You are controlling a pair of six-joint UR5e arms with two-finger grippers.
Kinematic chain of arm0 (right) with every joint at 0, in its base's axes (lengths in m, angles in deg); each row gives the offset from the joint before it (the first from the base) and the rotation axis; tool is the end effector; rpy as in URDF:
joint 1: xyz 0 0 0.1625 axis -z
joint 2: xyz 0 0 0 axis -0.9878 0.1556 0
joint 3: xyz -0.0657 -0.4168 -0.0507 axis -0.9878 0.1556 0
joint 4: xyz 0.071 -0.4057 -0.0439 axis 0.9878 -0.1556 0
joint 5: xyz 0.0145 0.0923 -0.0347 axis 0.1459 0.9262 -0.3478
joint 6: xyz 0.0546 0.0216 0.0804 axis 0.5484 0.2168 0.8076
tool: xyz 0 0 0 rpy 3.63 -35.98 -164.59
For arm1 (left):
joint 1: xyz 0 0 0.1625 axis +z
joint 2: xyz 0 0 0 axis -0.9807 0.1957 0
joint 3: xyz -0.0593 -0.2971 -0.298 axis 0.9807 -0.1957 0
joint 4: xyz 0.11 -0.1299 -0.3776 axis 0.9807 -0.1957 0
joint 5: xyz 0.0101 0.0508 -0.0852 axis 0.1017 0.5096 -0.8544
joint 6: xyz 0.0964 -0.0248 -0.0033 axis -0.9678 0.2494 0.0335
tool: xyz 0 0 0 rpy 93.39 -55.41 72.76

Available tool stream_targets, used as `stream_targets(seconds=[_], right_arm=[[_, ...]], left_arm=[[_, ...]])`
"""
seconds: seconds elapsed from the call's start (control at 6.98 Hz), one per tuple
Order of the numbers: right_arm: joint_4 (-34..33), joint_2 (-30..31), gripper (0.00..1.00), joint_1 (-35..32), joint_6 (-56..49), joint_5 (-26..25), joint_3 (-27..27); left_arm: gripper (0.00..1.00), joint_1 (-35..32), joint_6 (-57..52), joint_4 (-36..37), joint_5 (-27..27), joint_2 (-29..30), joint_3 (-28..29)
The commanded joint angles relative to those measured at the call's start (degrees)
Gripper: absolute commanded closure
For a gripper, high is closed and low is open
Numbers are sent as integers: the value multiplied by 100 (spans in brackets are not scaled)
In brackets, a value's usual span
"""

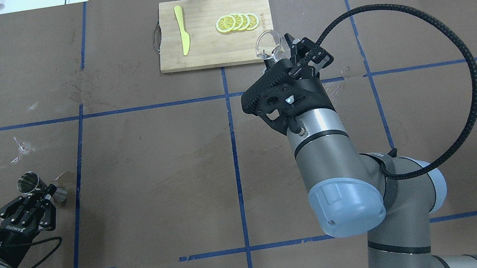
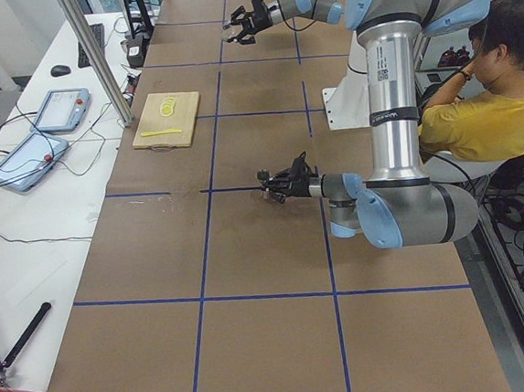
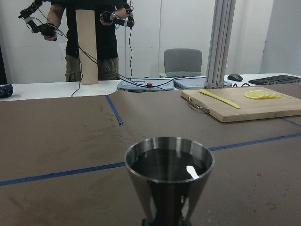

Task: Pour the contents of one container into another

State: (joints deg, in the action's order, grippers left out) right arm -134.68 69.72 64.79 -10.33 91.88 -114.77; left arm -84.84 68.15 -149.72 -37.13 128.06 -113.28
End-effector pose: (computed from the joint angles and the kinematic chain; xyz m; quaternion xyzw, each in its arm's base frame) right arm -0.4406 -0.3548 0.1585 0.6309 -0.1017 -0.0724 0.7657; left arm 0.3643 -0.2567 0.5735 0.5748 0.4103 -0.1012 0.7007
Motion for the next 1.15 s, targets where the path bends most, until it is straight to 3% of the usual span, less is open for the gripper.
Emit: stream_targets(seconds=[0.0, 1.0], right_arm=[[0, 6, 100, 0, 1, -15, 8], [0, 15, 100, 9, 1, -15, 9]], left_arm=[[100, 76, -35, 9, 3, 48, 5], [99, 102, -35, 9, 12, 163, 102]])
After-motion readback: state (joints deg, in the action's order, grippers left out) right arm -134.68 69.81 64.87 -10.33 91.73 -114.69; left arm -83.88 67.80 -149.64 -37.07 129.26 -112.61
